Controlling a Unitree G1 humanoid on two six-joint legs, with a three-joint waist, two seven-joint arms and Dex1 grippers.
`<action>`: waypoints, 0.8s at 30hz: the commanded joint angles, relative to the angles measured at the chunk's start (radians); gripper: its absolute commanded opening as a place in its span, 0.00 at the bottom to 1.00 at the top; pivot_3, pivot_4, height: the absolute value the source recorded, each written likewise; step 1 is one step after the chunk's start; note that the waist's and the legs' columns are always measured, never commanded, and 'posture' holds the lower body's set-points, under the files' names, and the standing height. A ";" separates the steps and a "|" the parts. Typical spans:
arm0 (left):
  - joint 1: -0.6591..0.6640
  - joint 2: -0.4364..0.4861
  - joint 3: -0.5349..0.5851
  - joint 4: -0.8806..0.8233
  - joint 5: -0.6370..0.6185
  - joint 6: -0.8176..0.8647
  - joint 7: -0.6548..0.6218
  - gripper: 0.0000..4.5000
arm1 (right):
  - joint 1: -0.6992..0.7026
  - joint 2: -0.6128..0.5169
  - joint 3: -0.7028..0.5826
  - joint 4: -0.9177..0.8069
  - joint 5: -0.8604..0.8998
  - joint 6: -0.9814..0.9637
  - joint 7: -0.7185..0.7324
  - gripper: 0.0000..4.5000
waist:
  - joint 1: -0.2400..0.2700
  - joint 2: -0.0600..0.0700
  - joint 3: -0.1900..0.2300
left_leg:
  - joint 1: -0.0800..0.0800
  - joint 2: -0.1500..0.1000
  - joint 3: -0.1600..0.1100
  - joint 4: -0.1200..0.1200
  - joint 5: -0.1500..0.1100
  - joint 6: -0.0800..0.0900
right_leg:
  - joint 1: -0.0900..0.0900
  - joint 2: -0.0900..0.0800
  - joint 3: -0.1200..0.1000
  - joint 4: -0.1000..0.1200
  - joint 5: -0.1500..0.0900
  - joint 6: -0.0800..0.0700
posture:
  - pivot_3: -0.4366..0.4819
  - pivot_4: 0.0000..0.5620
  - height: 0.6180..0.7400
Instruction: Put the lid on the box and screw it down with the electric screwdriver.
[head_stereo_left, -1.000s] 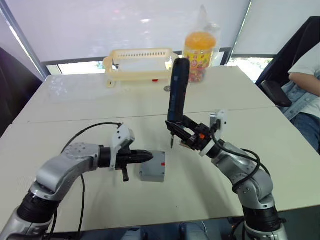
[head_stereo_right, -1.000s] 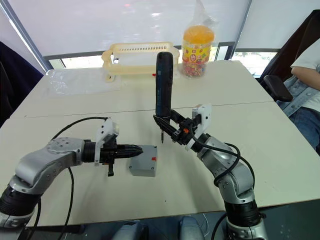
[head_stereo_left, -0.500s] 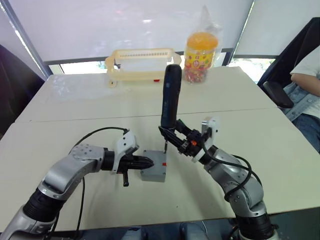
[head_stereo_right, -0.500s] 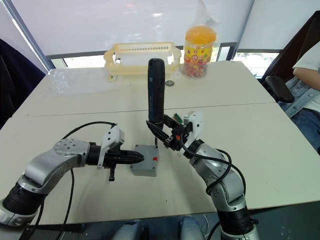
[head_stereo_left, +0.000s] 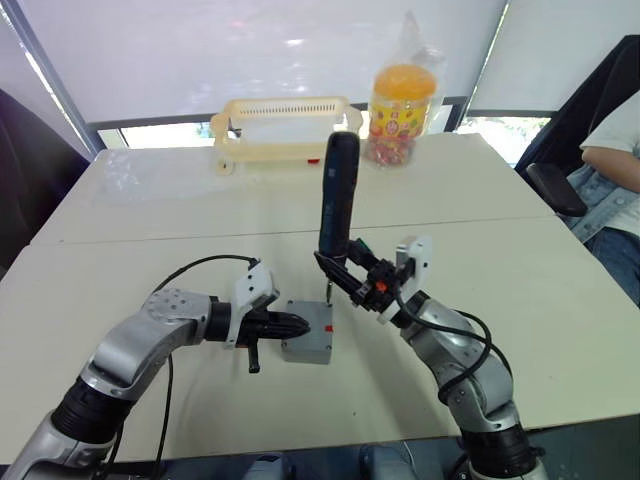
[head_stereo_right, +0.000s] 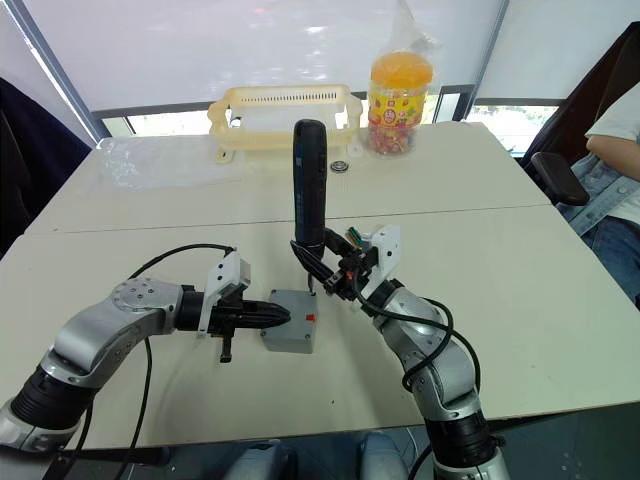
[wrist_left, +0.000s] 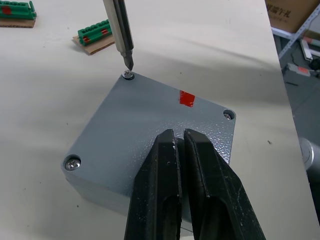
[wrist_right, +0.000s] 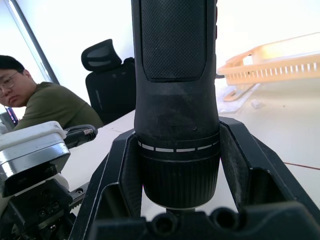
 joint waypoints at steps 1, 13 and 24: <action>0.003 -0.002 0.004 -0.002 0.012 0.001 0.006 0.06 | -0.013 0.018 0.002 -0.026 0.000 -0.052 0.015 0.40 | 0.000 0.000 0.000 | 0.000 0.000 0.000 0.000 0.000 0.000 | 0.000 0.000 0.000 0.000 0.000 0.000 | 0.48 0.27 1.00; 0.007 -0.006 0.007 -0.012 0.013 0.005 0.013 0.06 | -0.003 0.026 -0.004 0.000 -0.016 -0.081 0.019 0.40 | 0.000 0.000 0.000 | 0.001 0.000 0.000 0.000 0.000 0.000 | 0.000 0.000 0.000 0.000 0.000 0.000 | 0.48 0.27 1.00; 0.033 -0.009 0.002 -0.028 0.019 -0.012 0.020 0.06 | -0.015 0.045 -0.020 -0.054 0.018 -0.039 -0.020 0.40 | 0.000 0.000 0.000 | 0.001 0.000 0.000 0.000 0.000 0.000 | 0.000 0.000 0.000 0.000 0.000 0.000 | 0.48 0.27 1.00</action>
